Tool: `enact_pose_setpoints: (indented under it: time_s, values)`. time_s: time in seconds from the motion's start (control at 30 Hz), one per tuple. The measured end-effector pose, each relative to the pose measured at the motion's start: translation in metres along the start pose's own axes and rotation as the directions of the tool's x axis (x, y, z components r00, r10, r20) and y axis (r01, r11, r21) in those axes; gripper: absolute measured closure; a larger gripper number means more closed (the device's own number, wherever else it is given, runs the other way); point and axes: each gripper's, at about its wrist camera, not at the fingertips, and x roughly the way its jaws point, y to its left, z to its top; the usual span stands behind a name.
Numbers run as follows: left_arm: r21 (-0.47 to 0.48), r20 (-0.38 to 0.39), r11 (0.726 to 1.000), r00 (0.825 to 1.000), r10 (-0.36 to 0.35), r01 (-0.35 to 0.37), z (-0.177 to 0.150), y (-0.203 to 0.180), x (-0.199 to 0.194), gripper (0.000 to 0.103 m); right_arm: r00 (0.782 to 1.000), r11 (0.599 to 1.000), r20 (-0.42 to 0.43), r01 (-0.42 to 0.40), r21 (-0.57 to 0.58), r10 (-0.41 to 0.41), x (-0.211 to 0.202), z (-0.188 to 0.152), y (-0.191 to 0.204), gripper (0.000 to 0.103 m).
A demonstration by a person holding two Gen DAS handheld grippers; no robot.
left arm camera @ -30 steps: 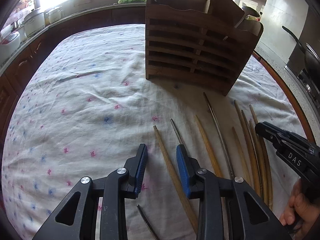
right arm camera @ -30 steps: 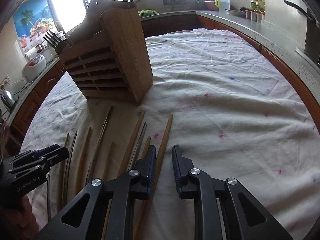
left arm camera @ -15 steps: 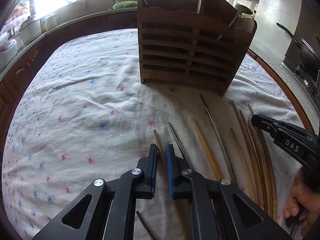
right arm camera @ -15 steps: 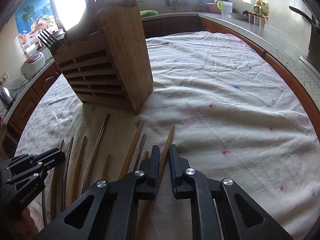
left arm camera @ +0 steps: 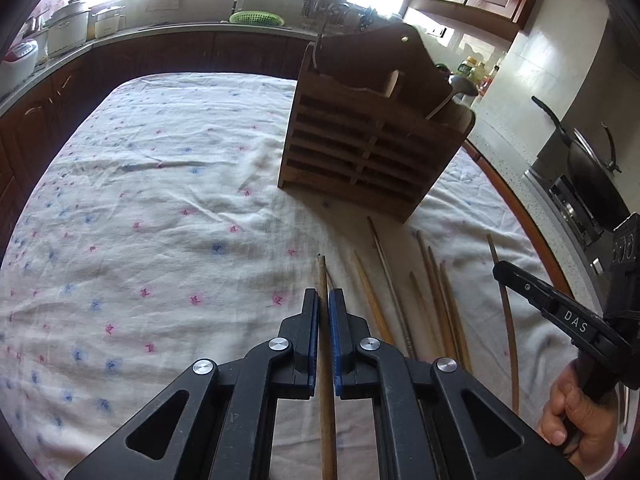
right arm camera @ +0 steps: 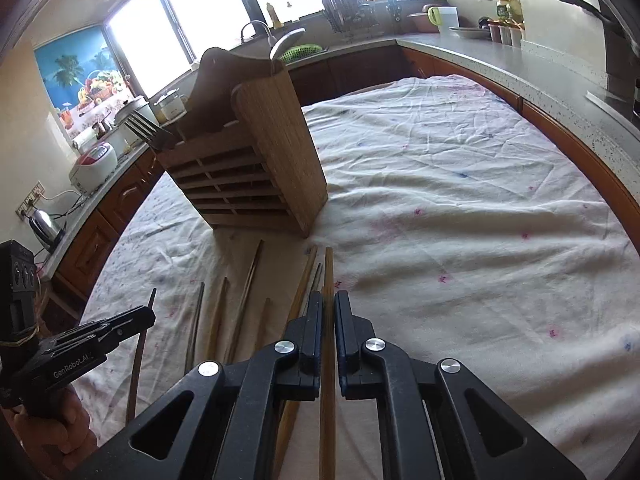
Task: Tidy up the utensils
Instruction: 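Grasp a wooden chopstick with the left tool while the right tool grasps another, then lift both chopsticks upright and carry them over the wooden holder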
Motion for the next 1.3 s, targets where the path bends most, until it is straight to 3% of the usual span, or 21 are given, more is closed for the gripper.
enact_pose_setpoints:
  time_s: [0.3, 0.57, 1.07, 1.3]
  values:
    - [0.011, 0.13, 0.997, 0.988, -0.079, 0.078, -0.003, -0.001, -0.08, 0.099, 0.991, 0.999, 0.122, -0.046, -0.023, 0.049, -0.065, 0.009, 0.014, 0.097]
    - [0.028, 0.238, 0.995, 0.966, -0.103, 0.099, -0.007, 0.005, -0.138, 0.099, 0.966, 0.996, 0.244, -0.081, -0.043, 0.089, -0.117, 0.028, 0.026, 0.097]
    - [-0.007, 0.287, 0.994, 0.953, -0.1, 0.106, 0.006, 0.014, -0.142, 0.1, 0.948, 0.994, 0.301, -0.092, -0.058, 0.106, -0.13, 0.044, 0.033, 0.097]
    - [0.014, 0.367, 0.994, 0.924, -0.109, 0.112, 0.037, 0.012, -0.152, 0.1, 0.938, 0.993, 0.327, -0.096, -0.068, 0.113, -0.132, 0.06, 0.035, 0.097]
